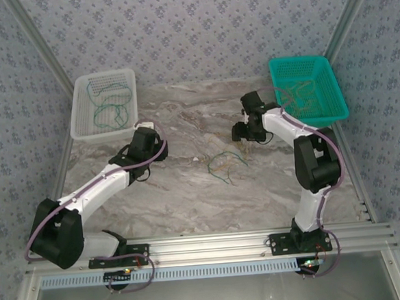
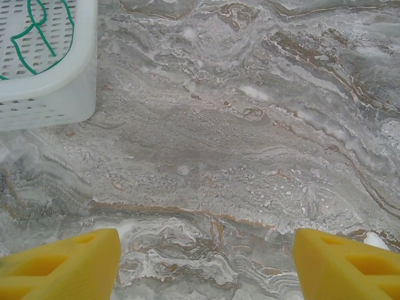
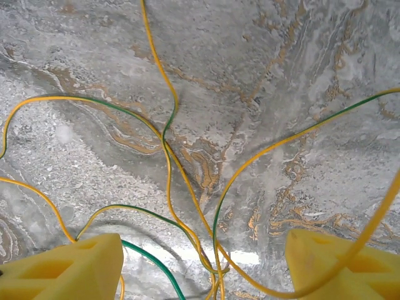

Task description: Untangle the cables

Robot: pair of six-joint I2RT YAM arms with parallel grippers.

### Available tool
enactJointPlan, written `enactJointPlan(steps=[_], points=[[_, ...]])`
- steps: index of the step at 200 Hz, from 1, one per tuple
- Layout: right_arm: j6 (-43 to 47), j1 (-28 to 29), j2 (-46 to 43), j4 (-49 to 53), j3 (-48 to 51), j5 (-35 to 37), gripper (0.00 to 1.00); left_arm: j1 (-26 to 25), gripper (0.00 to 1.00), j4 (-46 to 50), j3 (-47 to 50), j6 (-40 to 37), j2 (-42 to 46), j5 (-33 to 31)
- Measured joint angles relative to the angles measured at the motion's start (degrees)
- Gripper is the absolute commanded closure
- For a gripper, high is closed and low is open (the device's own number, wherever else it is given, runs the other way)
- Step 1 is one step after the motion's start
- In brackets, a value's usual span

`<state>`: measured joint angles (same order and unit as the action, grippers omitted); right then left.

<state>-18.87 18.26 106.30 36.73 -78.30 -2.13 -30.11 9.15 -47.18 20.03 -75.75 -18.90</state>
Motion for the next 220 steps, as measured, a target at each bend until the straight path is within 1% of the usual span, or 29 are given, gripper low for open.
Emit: enactJointPlan(steps=[45,59,73,91,110,117,124,132,143,156,192,220], points=[[-0.48,2.64,7.56,1.46,-3.48,5.46,0.28,0.0,0.27,-0.17,0.0,-0.04,-0.66,0.0],[-1.11,2.67,9.99,2.05,-4.26,6.47,0.3,0.0,0.27,-0.17,0.0,-0.24,-0.66,0.0],[-1.53,2.67,11.04,2.67,-5.35,7.15,0.36,0.0,0.27,-0.17,0.0,-0.44,-0.66,0.0],[-2.34,2.67,12.22,2.95,-7.23,8.28,0.5,0.0,0.27,-0.17,0.0,-0.44,-0.66,-0.02],[-2.97,2.73,13.35,2.8,-8.46,8.24,0.67,0.0,0.27,-0.17,0.0,-0.44,-0.66,-0.02],[-3.08,2.75,13.38,2.67,-8.48,7.91,0.71,0.0,0.27,-0.17,0.0,-0.44,-0.66,-0.02],[-3.23,2.75,13.38,2.49,-8.48,7.54,0.73,0.0,0.27,-0.17,0.0,-0.44,-0.66,-0.02],[-3.23,2.73,13.38,2.38,-8.48,7.28,0.78,0.0,0.27,-0.17,0.0,-0.46,-0.66,-0.02],[-2.93,2.73,13.38,2.19,-8.48,7.04,0.91,0.0,0.27,-0.17,0.0,-0.44,-0.66,-0.02],[-2.82,2.71,13.11,1.99,-8.44,6.84,1.0,0.0,0.27,-0.17,0.0,-0.46,-0.66,-0.02],[-2.71,2.73,10.08,2.49,-6.38,7.32,1.0,0.0,0.27,-0.17,0.0,-0.44,-0.66,-0.02],[-2.03,2.78,4.52,3.98,-6.16,8.2,1.0,0.0,0.27,-0.2,0.0,-0.44,-0.66,-0.02]])
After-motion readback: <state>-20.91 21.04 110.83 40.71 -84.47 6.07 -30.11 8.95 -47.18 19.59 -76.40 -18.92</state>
